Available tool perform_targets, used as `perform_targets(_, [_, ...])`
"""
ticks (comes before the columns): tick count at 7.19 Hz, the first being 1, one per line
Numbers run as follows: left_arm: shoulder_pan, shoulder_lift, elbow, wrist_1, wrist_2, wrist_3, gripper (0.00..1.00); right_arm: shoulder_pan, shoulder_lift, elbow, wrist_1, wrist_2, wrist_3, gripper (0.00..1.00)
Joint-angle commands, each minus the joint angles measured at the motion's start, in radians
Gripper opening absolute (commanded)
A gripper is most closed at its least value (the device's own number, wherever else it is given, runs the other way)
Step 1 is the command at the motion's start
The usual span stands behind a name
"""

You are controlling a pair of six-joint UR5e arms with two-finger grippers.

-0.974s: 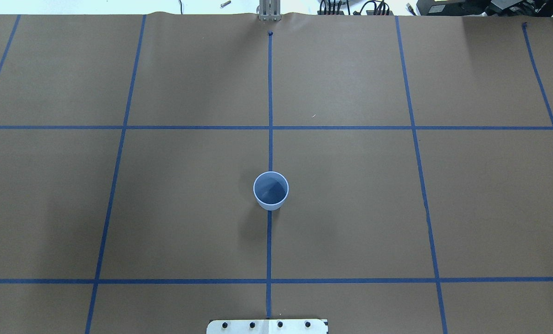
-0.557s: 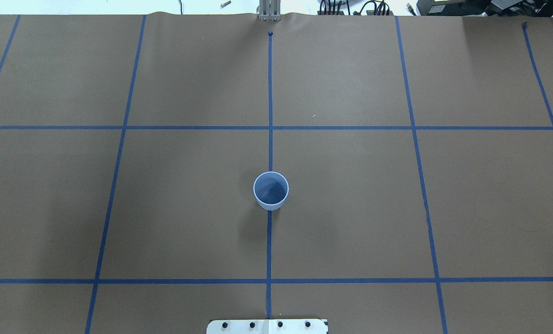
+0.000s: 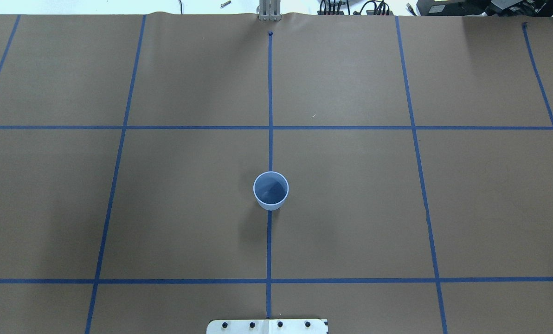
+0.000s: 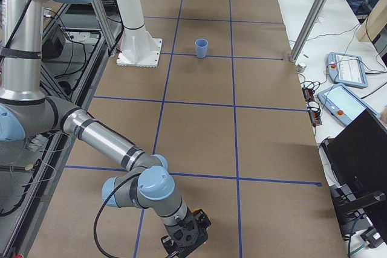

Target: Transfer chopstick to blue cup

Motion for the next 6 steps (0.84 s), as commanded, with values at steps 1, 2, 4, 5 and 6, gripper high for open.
perform_targets(1, [0.0, 0.0, -0.003, -0.001, 0.0, -0.001, 0.99, -0.061, 0.038, -0.003, 0.0, -0.003, 0.058, 0.9])
perform_targets(2, [0.0, 0.0, -0.003, 0.001, 0.0, -0.001, 0.99, -0.071, 0.037, -0.008, 0.003, -0.001, 0.06, 0.88])
perform_targets(4, [0.0, 0.0, -0.005, 0.001, 0.0, 0.001, 0.99, -0.073, 0.024, -0.025, 0.025, -0.001, 0.062, 0.78])
perform_targets(5, [0.0, 0.0, -0.005, 0.001, 0.0, -0.001, 0.99, -0.073, 0.024, -0.029, 0.025, 0.002, 0.062, 0.64])
perform_targets(6, [0.0, 0.0, -0.006, 0.001, 0.0, -0.001, 0.99, -0.073, 0.024, -0.037, 0.026, 0.0, 0.062, 0.58])
